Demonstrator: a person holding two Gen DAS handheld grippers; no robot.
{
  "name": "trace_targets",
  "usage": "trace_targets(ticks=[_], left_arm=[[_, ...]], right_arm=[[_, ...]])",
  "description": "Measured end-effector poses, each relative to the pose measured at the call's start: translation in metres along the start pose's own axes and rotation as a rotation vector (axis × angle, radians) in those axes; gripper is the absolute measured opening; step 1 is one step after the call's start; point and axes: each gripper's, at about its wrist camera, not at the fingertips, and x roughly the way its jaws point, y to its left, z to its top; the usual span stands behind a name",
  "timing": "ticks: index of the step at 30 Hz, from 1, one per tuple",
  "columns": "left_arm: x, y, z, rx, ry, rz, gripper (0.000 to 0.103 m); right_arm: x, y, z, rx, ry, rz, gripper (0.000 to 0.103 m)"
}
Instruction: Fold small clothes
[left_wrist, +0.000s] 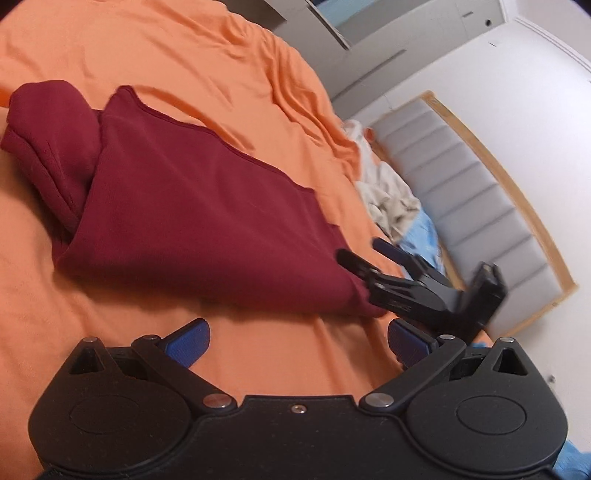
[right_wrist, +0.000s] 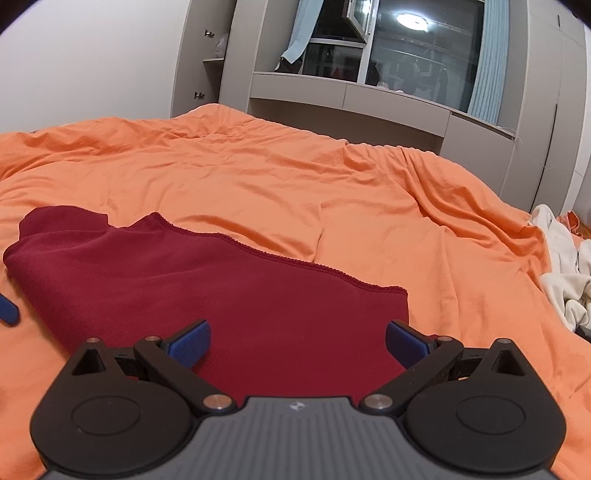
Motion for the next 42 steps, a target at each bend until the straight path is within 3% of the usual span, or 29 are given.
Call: trace_targets(ticks=[8,15,19,26,32,35,38,42], left_arm=[[0.011,0.004,0.014,-0.064,-0.107,0.077,0.102],[0.025,-0.005,0.024,0.030,-0.171,0.240,0.102],[0.027,-0.001,0.031,0.008,-0.191,0.268,0.102],[0.021,-0.008,0.024,0.093,-0.146,0.283,0.102],[-0.003,-0.025,0.008,0.227,-0.088,0.277,0.102],[-0.031,-0.033,0.003,0.292,-0.143,0.216,0.102],[-0.051,-0.029,0.009,0.280,-0.222,0.181,0.102],[-0.039,-0.013,0.043,0.198,-0.185,0.284,0.102]], right_arm=[[-0.012,-0.033,0.001,0.125,-0.059,-0.094,0.103],[-0.021,-0.094,-0.007,0.297,-0.076,-0.221,0.103],[-0.022,-0.128,-0.012,0.399,-0.064,-0.252,0.103],[-0.003,-0.150,-0.025,0.556,0.018,-0.187,0.103],[0.011,-0.132,-0.025,0.540,0.052,-0.101,0.103],[0.014,-0.119,-0.021,0.510,0.043,-0.050,0.100],[0.019,-0.107,-0.016,0.469,0.043,-0.015,0.094],[0.032,-0.095,-0.013,0.416,0.065,-0.005,0.085]])
